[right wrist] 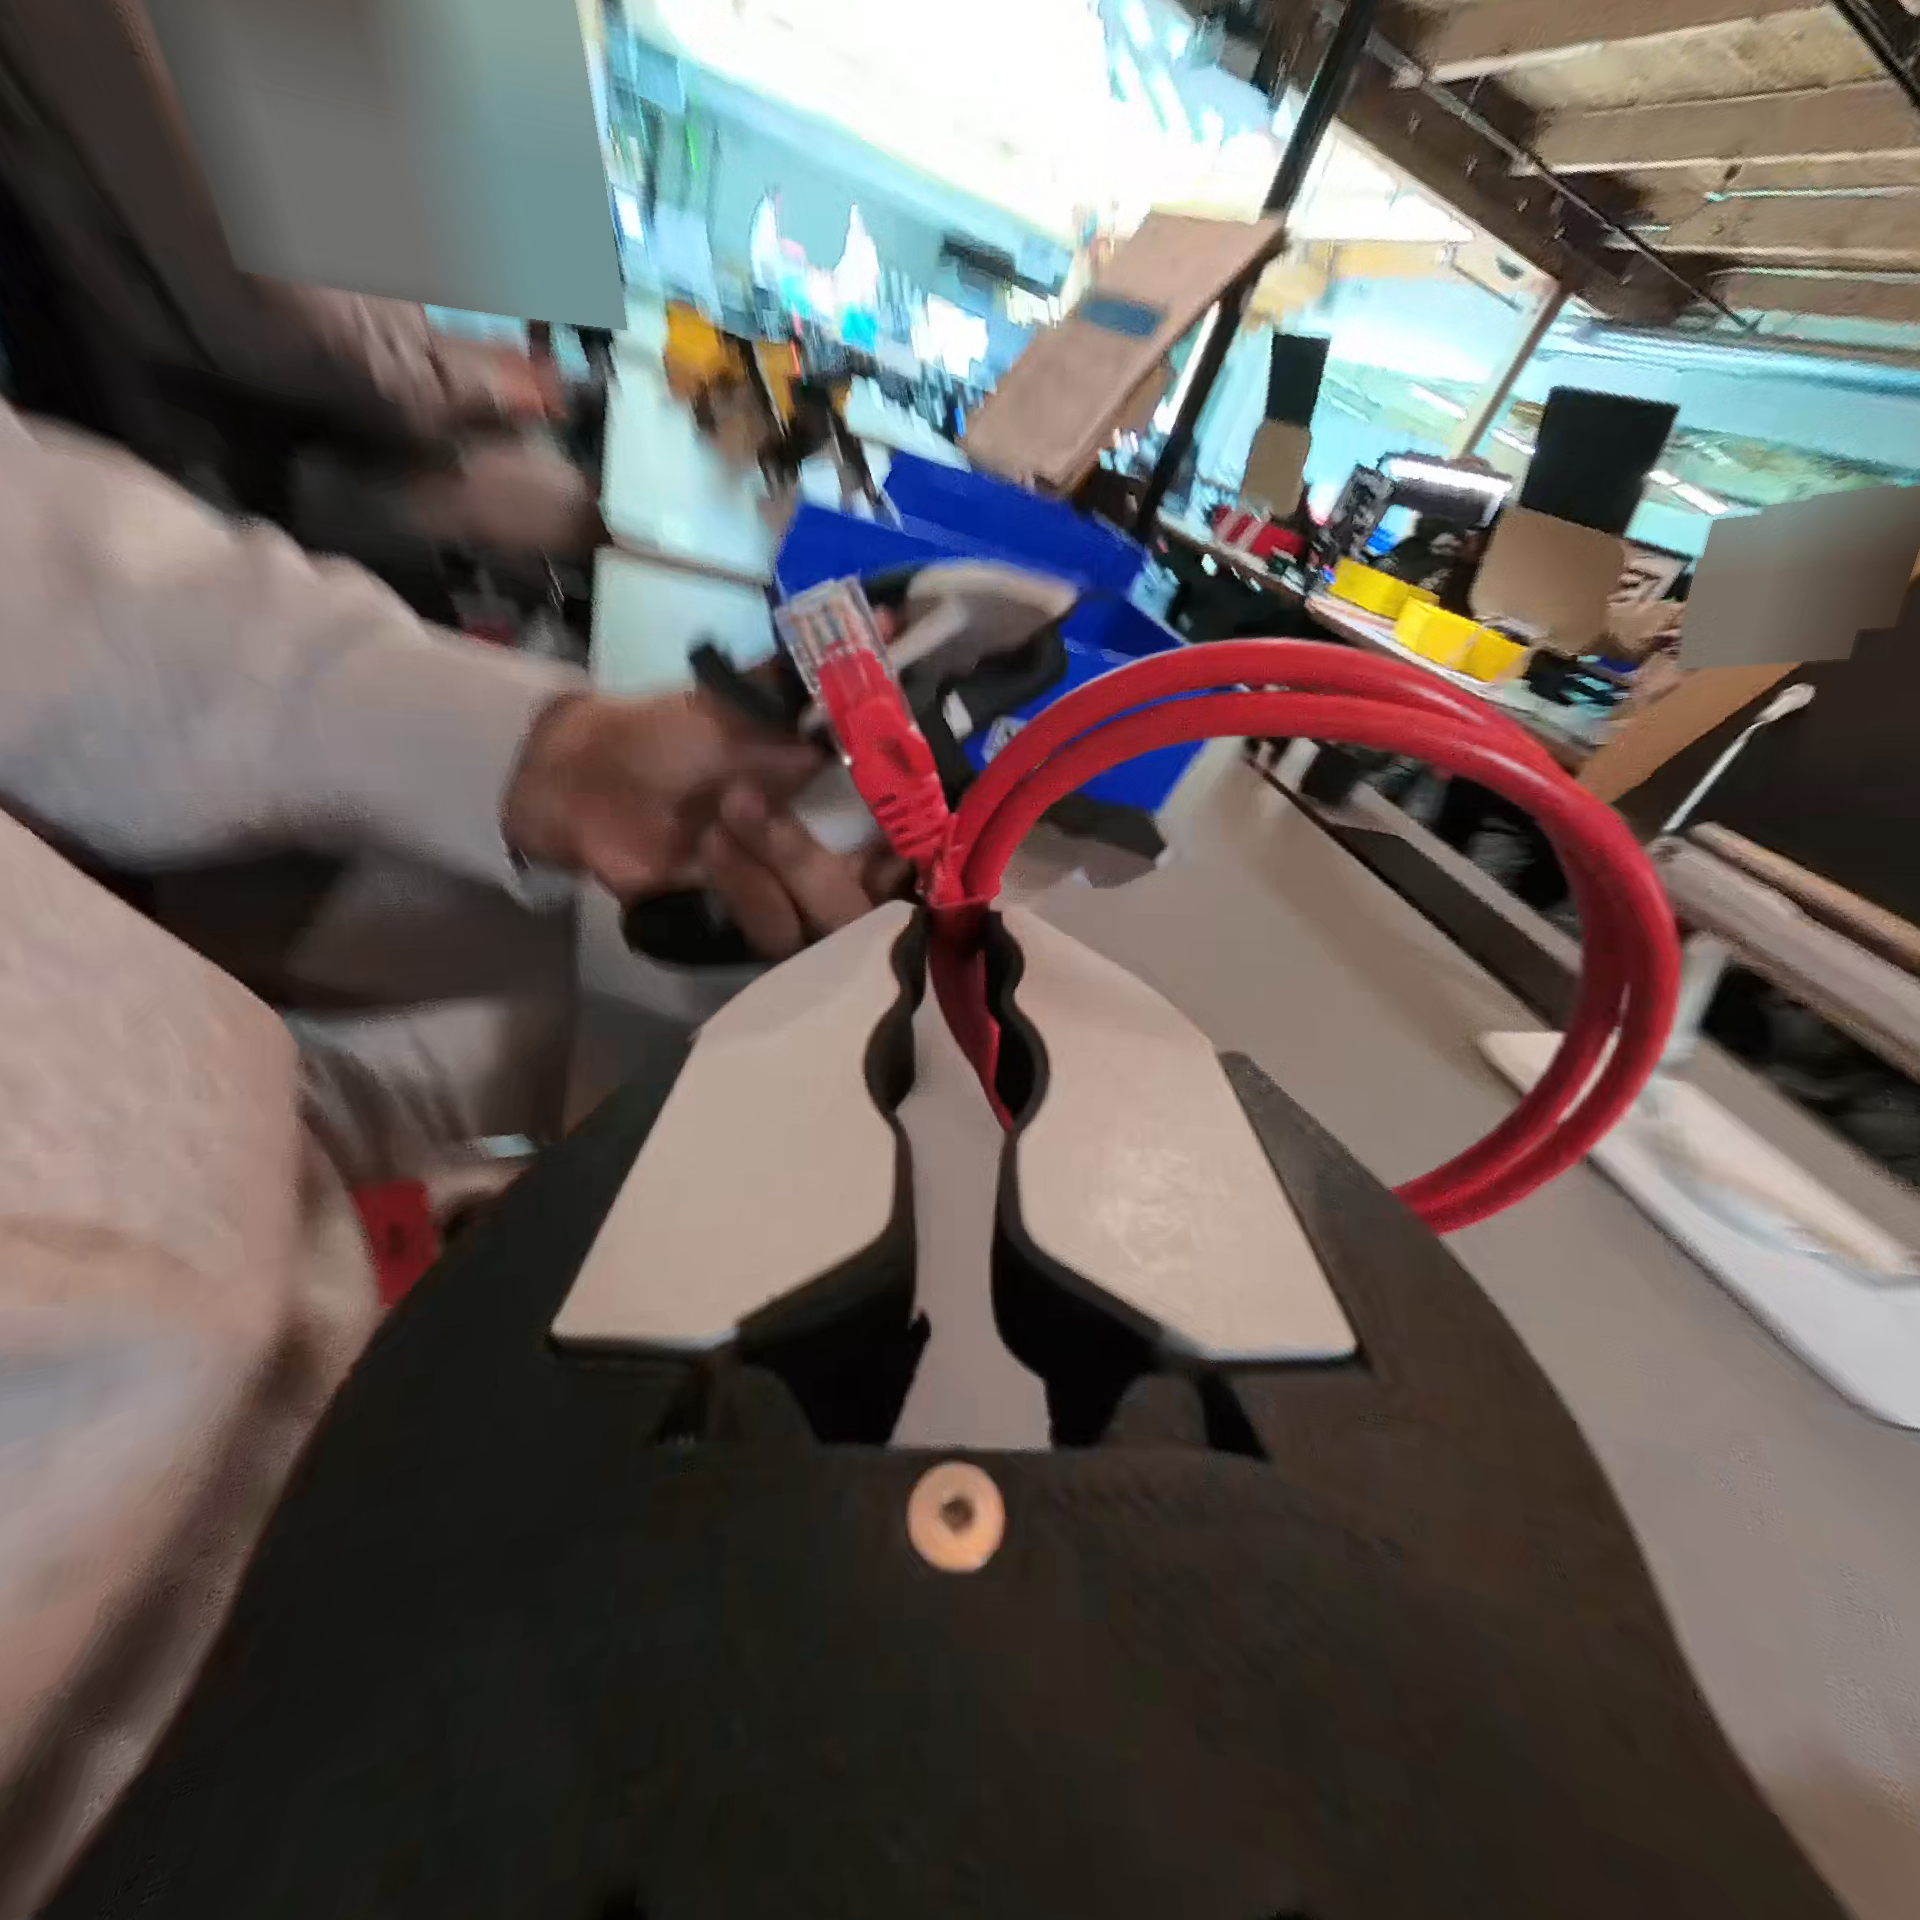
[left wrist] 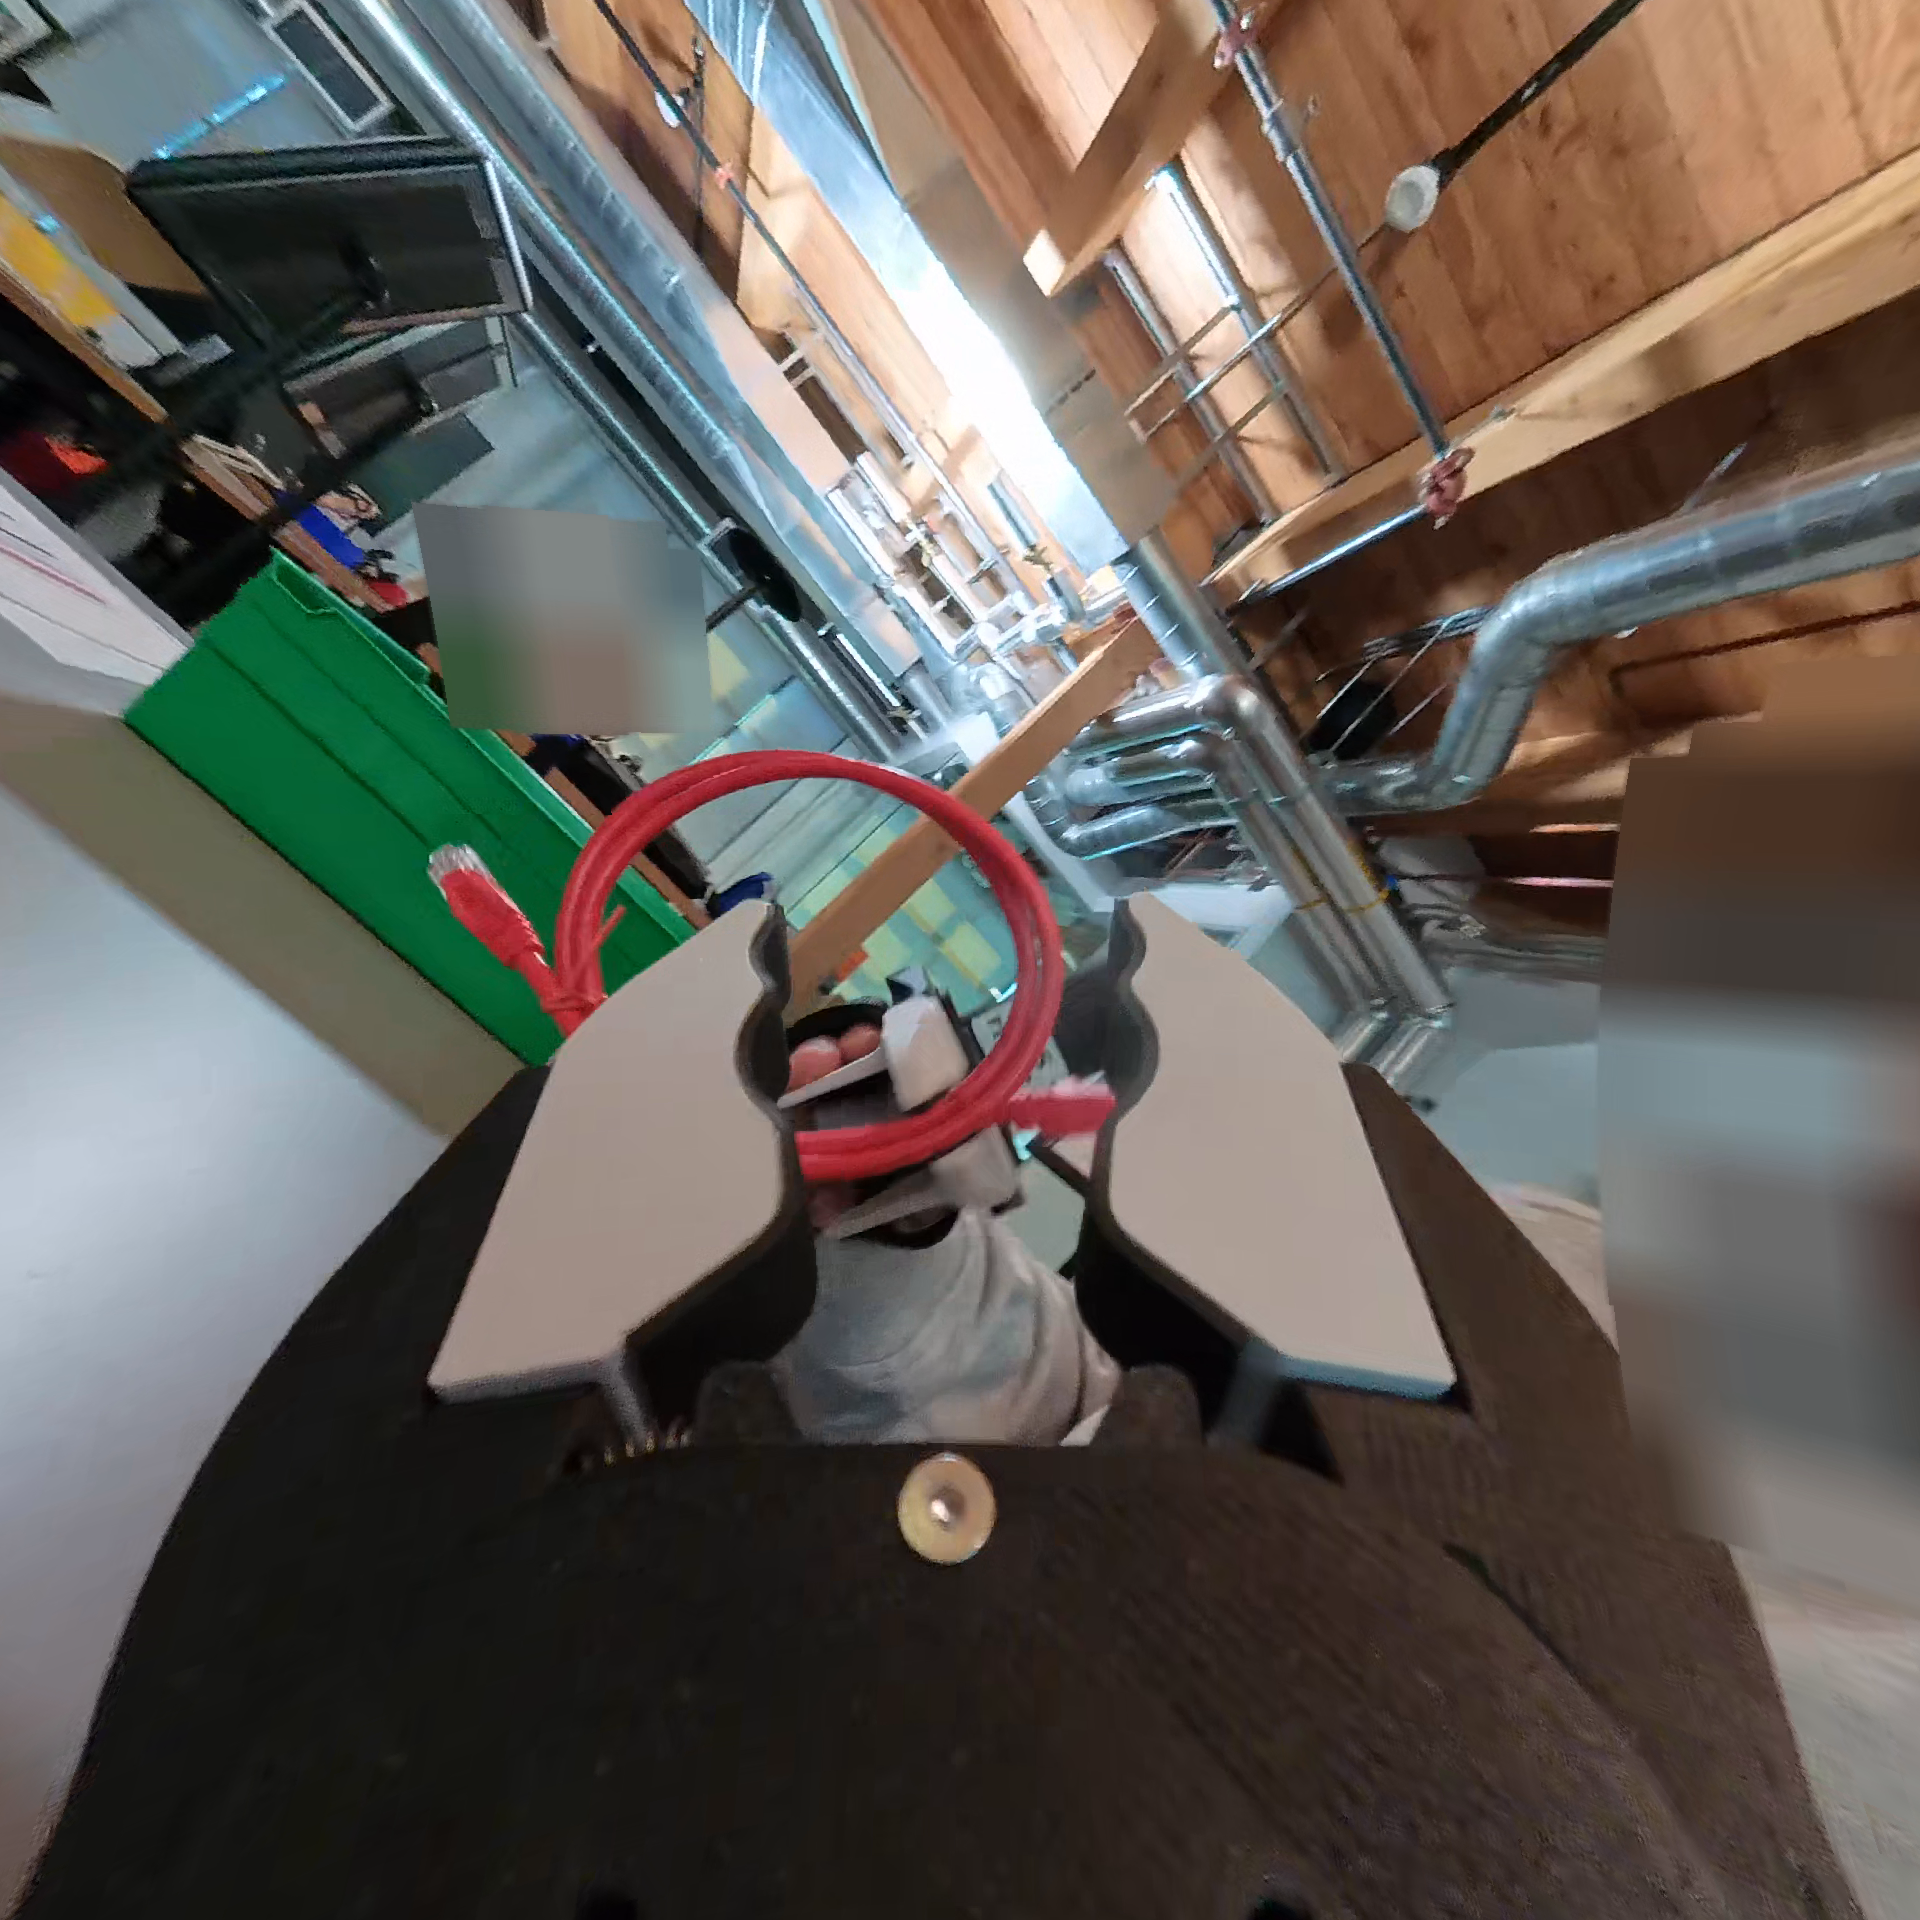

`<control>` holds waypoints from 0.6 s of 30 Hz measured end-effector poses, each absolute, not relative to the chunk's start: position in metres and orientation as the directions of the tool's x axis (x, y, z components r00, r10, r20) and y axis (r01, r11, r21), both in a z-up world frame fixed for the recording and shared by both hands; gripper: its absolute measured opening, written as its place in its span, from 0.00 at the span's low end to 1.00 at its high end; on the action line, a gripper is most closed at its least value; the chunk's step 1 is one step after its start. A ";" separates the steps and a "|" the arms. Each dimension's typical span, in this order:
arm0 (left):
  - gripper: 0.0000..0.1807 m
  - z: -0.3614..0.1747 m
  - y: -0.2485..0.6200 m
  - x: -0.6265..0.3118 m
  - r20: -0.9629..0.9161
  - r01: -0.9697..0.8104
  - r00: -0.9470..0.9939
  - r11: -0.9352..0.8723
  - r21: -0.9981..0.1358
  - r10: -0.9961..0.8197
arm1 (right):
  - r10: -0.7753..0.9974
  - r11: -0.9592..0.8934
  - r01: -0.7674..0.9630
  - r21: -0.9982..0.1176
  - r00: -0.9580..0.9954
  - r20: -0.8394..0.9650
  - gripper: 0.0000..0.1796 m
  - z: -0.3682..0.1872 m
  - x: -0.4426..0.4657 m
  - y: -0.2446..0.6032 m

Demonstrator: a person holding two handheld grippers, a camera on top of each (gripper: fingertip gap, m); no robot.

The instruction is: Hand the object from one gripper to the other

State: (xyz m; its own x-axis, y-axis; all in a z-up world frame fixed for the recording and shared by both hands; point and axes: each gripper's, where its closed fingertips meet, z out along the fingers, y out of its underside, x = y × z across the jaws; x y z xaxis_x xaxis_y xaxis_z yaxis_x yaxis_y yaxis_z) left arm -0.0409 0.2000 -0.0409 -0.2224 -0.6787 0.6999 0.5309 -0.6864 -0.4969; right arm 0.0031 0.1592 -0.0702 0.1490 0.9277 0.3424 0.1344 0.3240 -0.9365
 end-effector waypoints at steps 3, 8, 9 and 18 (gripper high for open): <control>0.32 -0.043 0.195 -0.032 0.674 0.500 -0.160 -0.648 -0.575 -0.721 | 0.996 0.059 -0.072 -0.996 0.076 0.053 0.06 -0.044 0.016 0.157; 0.32 -0.058 0.183 -0.008 0.594 0.360 -0.017 -0.559 -0.747 -0.805 | 0.948 -0.315 -0.227 -0.921 -0.122 -0.294 0.06 -0.023 0.036 0.161; 0.33 -0.065 0.181 -0.001 0.570 0.306 0.023 -0.537 -0.786 -0.822 | 0.929 -0.365 -0.238 -0.900 -0.158 -0.335 0.06 -0.021 0.039 0.162; 0.31 -0.098 0.158 0.038 -0.025 -0.119 0.293 -0.011 -0.993 -0.956 | 0.770 -0.618 -0.273 -0.737 -0.399 -0.498 0.06 -0.009 0.051 0.162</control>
